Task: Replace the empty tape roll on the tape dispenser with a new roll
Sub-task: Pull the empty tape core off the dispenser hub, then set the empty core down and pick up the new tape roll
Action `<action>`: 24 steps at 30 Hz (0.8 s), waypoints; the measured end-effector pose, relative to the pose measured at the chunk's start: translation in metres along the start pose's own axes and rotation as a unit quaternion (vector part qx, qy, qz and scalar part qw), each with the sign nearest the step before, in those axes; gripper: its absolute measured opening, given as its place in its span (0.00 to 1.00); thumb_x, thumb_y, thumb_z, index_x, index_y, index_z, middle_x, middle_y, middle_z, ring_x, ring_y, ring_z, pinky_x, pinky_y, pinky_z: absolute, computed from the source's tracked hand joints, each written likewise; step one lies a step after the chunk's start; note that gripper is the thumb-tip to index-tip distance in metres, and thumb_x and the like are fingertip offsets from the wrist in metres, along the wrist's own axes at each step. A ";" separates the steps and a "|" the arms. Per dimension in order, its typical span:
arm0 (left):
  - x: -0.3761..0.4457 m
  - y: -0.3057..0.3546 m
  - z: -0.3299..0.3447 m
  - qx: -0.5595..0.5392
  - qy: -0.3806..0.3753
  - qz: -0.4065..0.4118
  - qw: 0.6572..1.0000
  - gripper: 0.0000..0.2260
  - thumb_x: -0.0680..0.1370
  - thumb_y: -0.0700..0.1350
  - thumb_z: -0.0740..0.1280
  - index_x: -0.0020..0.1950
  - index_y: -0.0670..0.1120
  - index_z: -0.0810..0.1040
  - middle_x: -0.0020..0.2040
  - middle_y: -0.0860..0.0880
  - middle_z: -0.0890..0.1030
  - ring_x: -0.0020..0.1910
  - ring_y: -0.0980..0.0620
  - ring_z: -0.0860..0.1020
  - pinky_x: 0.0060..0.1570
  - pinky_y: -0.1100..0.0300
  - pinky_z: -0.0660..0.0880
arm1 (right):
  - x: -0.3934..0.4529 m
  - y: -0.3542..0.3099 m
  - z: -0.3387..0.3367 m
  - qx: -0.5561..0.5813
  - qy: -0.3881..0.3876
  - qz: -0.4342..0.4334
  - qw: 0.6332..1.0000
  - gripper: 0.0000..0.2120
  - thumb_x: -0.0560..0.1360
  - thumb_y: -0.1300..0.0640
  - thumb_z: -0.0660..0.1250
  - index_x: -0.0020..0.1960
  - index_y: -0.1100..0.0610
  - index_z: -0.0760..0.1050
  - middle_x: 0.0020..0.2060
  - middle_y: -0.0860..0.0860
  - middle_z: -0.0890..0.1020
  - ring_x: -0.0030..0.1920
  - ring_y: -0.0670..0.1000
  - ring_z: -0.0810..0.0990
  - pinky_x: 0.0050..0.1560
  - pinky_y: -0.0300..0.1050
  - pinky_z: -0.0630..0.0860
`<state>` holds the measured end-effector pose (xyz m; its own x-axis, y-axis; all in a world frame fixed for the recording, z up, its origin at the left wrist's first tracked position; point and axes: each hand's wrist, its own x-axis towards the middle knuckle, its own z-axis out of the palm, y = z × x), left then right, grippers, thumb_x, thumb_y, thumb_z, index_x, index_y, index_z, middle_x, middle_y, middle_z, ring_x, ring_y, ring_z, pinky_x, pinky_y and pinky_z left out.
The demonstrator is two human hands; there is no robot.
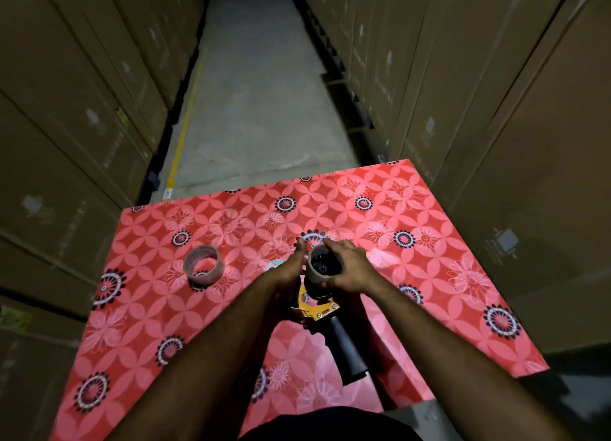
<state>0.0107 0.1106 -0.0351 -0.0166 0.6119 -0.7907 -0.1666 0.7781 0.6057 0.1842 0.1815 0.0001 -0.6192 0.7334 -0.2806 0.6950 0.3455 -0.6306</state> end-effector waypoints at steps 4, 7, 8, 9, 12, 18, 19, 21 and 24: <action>-0.012 0.006 0.002 0.010 0.009 -0.023 1.000 0.59 0.60 0.88 0.50 0.76 0.47 0.71 0.77 0.28 0.64 0.51 0.36 0.82 0.39 0.43 0.85 | -0.003 -0.006 0.009 0.047 0.055 0.063 0.995 0.54 0.55 0.39 0.82 0.74 0.54 0.63 0.65 0.57 0.67 0.67 0.60 0.68 0.68 0.52 0.72; -0.010 0.004 0.003 0.001 0.025 0.010 1.000 0.62 0.54 0.89 0.53 0.77 0.49 0.65 0.76 0.30 0.67 0.66 0.29 0.76 0.53 0.34 0.81 | -0.002 -0.002 0.014 0.032 0.097 0.062 0.993 0.47 0.54 0.42 0.83 0.66 0.54 0.67 0.60 0.54 0.70 0.62 0.57 0.71 0.59 0.50 0.75; -0.013 0.007 0.005 0.009 0.027 0.015 0.999 0.65 0.55 0.90 0.52 0.80 0.49 0.62 0.78 0.28 0.64 0.70 0.27 0.72 0.57 0.31 0.77 | -0.002 0.001 0.015 0.027 0.096 0.045 0.994 0.45 0.55 0.44 0.84 0.66 0.53 0.67 0.60 0.53 0.70 0.62 0.57 0.71 0.58 0.49 0.75; -0.018 0.010 0.007 0.011 0.024 0.012 1.000 0.63 0.61 0.88 0.50 0.83 0.45 0.57 0.79 0.27 0.59 0.74 0.23 0.65 0.62 0.28 0.73 | -0.002 0.006 0.016 0.024 0.091 0.028 0.995 0.45 0.55 0.47 0.84 0.67 0.52 0.68 0.60 0.52 0.71 0.62 0.57 0.71 0.58 0.49 0.76; -0.021 0.011 0.009 0.010 0.066 0.037 0.997 0.49 0.79 0.76 0.43 0.82 0.36 0.44 0.79 0.31 0.46 0.77 0.24 0.46 0.70 0.26 0.58 | -0.002 0.018 0.015 0.045 0.098 -0.032 0.994 0.49 0.54 0.50 0.83 0.73 0.48 0.68 0.59 0.48 0.70 0.63 0.58 0.72 0.62 0.53 0.77; -0.025 -0.019 0.019 0.068 0.181 0.150 0.970 0.18 0.80 0.68 0.64 0.60 0.57 0.75 0.70 0.41 0.71 0.65 0.43 0.73 0.50 0.59 0.81 | -0.004 0.042 -0.003 0.121 0.162 -0.005 0.979 0.55 0.49 0.41 0.79 0.74 0.42 0.66 0.57 0.46 0.67 0.65 0.57 0.73 0.66 0.55 0.77; -0.031 -0.023 0.025 0.154 0.214 0.180 0.948 0.11 0.82 0.64 0.64 0.59 0.60 0.74 0.69 0.45 0.71 0.67 0.47 0.69 0.53 0.65 0.74 | -0.004 0.050 -0.011 0.116 0.174 0.006 0.978 0.55 0.49 0.43 0.80 0.75 0.44 0.66 0.57 0.46 0.66 0.66 0.57 0.72 0.66 0.57 0.76; -0.030 -0.034 0.031 0.335 0.276 0.236 0.869 0.14 0.81 0.61 0.64 0.65 0.60 0.72 0.71 0.50 0.73 0.72 0.49 0.61 0.63 0.54 0.61 | -0.006 0.060 -0.034 0.087 0.184 0.044 0.978 0.53 0.54 0.50 0.82 0.76 0.49 0.66 0.59 0.50 0.66 0.66 0.56 0.68 0.68 0.57 0.74; -0.033 -0.044 0.039 0.402 0.315 0.266 0.818 0.22 0.78 0.61 0.62 0.70 0.55 0.71 0.76 0.51 0.69 0.75 0.49 0.57 0.69 0.45 0.57 | -0.003 0.079 -0.067 0.009 0.197 0.112 0.974 0.49 0.61 0.53 0.82 0.77 0.51 0.63 0.66 0.57 0.67 0.69 0.61 0.63 0.69 0.55 0.70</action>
<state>0.0576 0.0614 -0.0320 -0.4217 0.8970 -0.1323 0.7275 0.4218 0.5411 0.2656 0.2463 -0.0004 -0.2618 0.9581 -0.1162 0.7879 0.1426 -0.5991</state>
